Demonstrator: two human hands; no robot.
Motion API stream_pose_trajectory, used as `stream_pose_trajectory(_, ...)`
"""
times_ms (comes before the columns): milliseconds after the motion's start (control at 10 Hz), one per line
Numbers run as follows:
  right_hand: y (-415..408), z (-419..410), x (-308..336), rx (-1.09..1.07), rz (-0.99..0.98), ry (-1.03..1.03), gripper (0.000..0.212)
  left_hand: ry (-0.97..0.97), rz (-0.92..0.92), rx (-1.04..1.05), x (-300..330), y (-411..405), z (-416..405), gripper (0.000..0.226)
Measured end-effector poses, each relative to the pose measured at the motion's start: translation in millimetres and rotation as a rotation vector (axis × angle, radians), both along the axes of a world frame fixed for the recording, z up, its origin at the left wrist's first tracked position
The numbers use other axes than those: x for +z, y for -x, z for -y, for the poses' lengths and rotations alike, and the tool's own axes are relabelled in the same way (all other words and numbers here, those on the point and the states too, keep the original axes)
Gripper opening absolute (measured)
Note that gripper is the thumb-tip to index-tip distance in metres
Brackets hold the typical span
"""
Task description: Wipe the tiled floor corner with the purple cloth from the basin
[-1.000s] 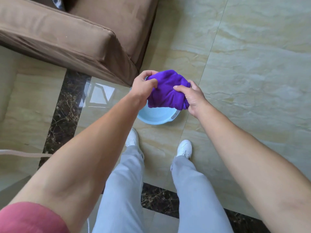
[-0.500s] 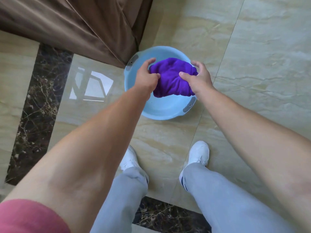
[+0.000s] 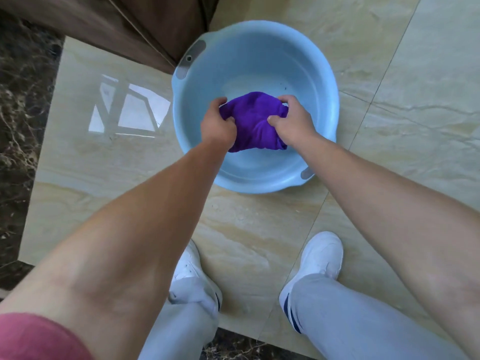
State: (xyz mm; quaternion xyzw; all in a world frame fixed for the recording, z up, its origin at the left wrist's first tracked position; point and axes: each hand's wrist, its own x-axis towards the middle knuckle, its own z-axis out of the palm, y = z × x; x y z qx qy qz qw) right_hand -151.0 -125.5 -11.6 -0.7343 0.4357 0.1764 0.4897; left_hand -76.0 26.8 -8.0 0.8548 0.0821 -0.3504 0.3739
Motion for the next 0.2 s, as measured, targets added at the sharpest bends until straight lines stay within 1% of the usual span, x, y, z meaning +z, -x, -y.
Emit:
stream_pose_trajectory(100,2,-5,-5,-0.018,-0.046,-0.033,0.061,-0.032,-0.06,-0.022,0,2,0,0.056)
stream_pose_trajectory(200,1,-6,14,-0.017,-0.103,0.024,0.062,-0.071,-0.053,-0.077,20,2,2,0.06)
